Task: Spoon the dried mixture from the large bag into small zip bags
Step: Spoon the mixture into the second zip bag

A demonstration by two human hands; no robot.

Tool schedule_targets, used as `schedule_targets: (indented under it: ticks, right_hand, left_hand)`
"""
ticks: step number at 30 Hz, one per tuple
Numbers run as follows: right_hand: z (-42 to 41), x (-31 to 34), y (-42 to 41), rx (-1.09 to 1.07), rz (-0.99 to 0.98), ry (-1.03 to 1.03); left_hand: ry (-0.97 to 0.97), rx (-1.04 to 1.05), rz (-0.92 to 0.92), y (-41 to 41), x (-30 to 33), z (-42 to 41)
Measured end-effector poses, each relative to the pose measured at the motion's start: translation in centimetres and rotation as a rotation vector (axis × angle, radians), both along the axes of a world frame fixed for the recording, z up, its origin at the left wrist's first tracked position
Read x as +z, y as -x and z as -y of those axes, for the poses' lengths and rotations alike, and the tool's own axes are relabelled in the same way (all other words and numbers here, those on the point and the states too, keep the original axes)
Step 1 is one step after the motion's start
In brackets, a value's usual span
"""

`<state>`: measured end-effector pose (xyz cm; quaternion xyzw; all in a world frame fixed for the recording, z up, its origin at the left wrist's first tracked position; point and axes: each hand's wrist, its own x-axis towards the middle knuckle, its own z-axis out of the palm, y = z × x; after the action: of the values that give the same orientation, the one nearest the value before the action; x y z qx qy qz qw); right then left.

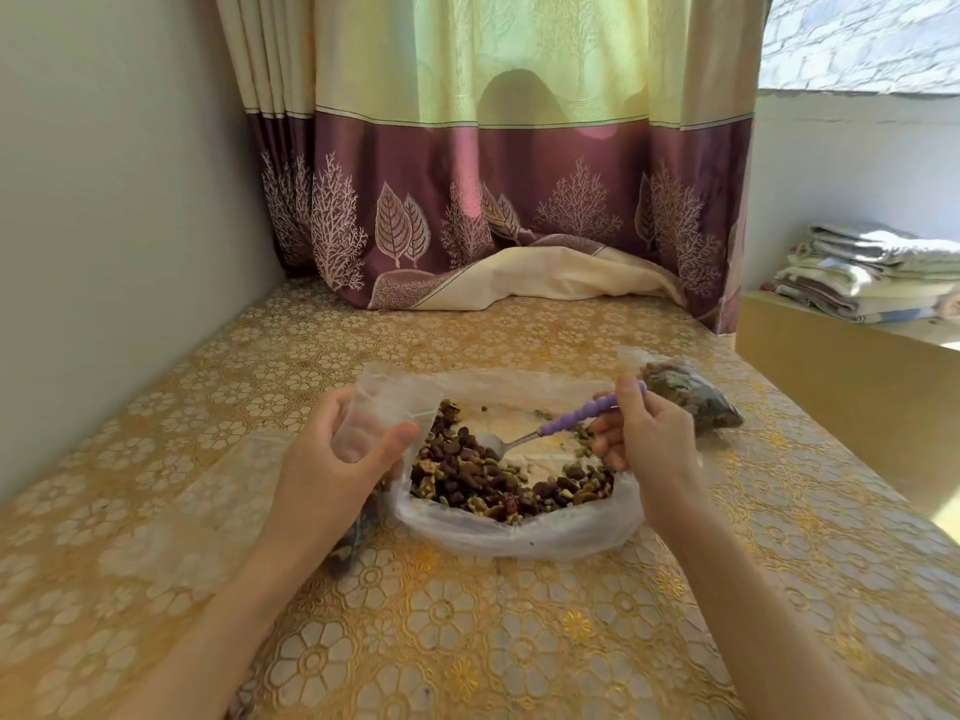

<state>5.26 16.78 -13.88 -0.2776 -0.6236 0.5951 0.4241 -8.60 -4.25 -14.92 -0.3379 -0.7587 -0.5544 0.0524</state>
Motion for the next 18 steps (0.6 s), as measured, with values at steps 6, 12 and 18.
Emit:
schedule_targets:
  ticks: [6, 12, 18]
  right_hand:
    - [0.85, 0.06, 0.1, 0.104, 0.007, 0.113]
    - [0.89, 0.3, -0.01, 0.098, -0.035, 0.24]
    - [0.63, 0.56, -0.27, 0.07, -0.099, 0.265]
  left_hand:
    - [0.001, -0.003, 0.005, -0.27, 0.22, -0.03]
    - [0.011, -0.002, 0.005, -0.21, 0.14, 0.0]
    - [0.021, -0.006, 0.009, -0.13, 0.1, -0.03]
